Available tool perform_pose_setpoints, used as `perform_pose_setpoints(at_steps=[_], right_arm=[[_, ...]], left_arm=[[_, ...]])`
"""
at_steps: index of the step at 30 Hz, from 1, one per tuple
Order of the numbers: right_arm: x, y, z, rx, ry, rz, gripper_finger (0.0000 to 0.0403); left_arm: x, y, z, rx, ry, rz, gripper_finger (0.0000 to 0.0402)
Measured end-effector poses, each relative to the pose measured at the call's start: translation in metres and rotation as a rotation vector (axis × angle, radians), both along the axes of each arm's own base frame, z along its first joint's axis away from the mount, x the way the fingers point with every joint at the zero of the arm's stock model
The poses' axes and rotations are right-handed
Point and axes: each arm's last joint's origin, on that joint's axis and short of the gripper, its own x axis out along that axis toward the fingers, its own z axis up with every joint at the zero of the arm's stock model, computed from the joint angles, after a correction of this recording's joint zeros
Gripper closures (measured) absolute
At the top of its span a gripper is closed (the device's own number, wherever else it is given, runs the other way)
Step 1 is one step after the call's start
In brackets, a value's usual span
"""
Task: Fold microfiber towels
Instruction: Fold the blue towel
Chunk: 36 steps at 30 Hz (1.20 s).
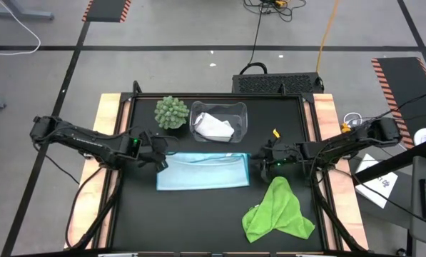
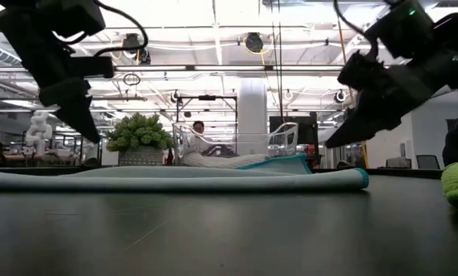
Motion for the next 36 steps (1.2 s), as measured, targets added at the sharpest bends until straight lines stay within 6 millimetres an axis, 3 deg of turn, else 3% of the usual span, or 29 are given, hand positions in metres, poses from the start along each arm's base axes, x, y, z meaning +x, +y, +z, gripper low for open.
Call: perform_pose_setpoints(at_steps=[13, 18, 36], right_arm=[[0.046, 0.004, -0.012, -0.409, 0.145, 0.059, 0.0273], [0.047, 0.005, -0.011, -0.512, 0.165, 0.009, 0.0273], [0.05, 0.024, -0.004, -0.641, 0.124, 0.065, 0.0273]], left_arm=[[0.003, 0.0, 0.002, 0.006, -0.027, -0.026, 0.0182], [0.003, -0.001, 0.001, 0.006, -0.023, -0.032, 0.0182], [0.003, -0.003, 0.001, -0.04, -0.014, -0.054, 0.019]])
